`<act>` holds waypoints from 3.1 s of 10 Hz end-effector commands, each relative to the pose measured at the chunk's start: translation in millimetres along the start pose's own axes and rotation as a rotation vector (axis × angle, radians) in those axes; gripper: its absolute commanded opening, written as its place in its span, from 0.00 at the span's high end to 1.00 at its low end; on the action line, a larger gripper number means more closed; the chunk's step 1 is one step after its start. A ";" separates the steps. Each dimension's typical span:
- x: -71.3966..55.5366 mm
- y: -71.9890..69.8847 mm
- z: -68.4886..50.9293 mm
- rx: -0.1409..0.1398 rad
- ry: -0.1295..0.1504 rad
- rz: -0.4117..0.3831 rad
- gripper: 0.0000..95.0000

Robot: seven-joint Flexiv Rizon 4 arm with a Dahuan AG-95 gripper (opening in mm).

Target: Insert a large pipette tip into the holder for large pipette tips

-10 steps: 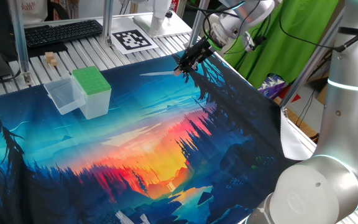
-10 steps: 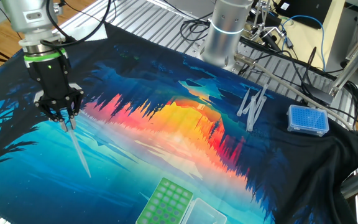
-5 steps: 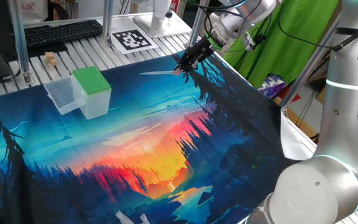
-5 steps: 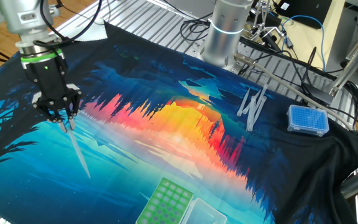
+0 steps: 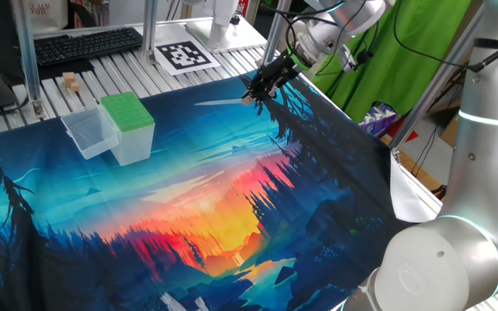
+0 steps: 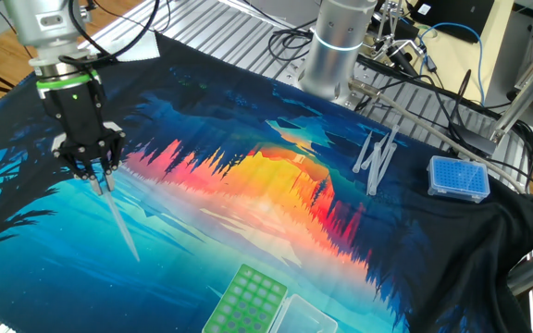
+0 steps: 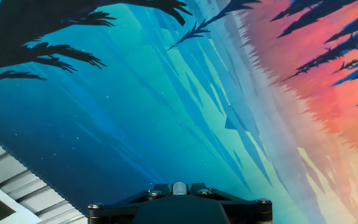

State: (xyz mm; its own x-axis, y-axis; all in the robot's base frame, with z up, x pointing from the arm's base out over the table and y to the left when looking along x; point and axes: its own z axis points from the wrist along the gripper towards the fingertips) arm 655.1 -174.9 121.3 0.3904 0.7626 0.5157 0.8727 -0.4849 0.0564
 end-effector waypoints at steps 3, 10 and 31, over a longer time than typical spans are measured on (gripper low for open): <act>9.5 0.0 -17.7 0.049 -0.118 0.040 1.00; 52.3 -37.7 -64.2 0.043 -0.174 0.031 1.00; 73.7 -81.0 -98.4 -0.041 -0.327 -0.082 1.00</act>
State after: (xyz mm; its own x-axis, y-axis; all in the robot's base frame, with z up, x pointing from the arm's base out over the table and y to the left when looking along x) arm 580.6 -121.0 240.6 0.4264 0.8885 0.1695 0.8851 -0.4485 0.1246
